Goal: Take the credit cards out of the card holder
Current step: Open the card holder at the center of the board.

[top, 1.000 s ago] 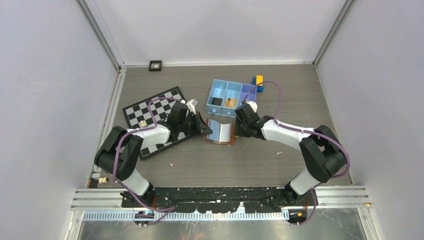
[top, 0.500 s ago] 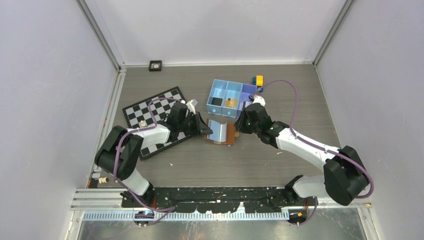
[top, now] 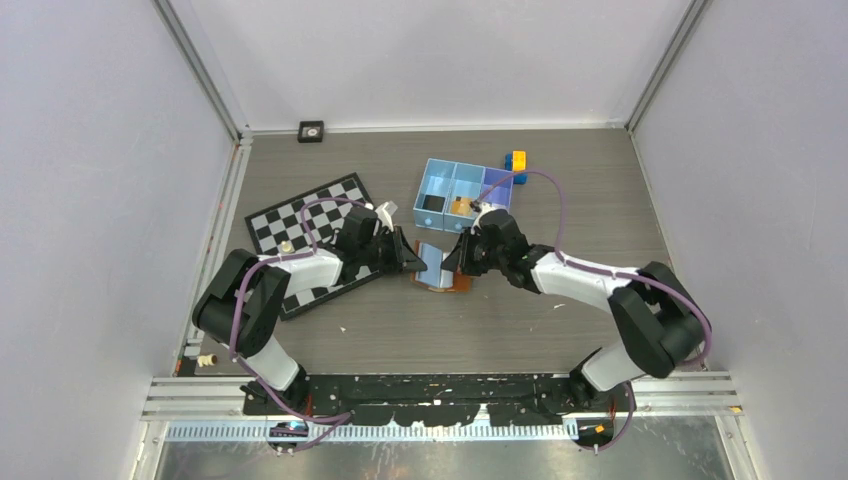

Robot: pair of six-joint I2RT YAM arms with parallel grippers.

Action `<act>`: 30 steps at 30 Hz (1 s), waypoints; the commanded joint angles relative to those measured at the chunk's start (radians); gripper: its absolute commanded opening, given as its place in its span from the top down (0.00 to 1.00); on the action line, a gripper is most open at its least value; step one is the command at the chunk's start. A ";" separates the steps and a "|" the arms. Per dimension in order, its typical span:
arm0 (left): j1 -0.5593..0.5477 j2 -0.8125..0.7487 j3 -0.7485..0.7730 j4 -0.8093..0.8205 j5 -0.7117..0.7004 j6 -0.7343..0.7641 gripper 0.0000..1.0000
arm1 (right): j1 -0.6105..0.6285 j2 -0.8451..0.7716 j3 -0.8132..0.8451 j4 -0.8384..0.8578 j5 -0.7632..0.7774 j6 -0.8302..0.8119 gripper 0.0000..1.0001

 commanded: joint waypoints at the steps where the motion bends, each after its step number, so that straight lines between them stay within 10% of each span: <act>1: -0.005 -0.007 0.017 0.048 0.027 -0.004 0.96 | 0.005 0.081 0.083 -0.002 -0.033 0.028 0.99; 30: -0.005 -0.047 0.005 0.053 0.037 0.001 0.81 | -0.029 0.279 0.160 -0.132 -0.017 0.072 0.95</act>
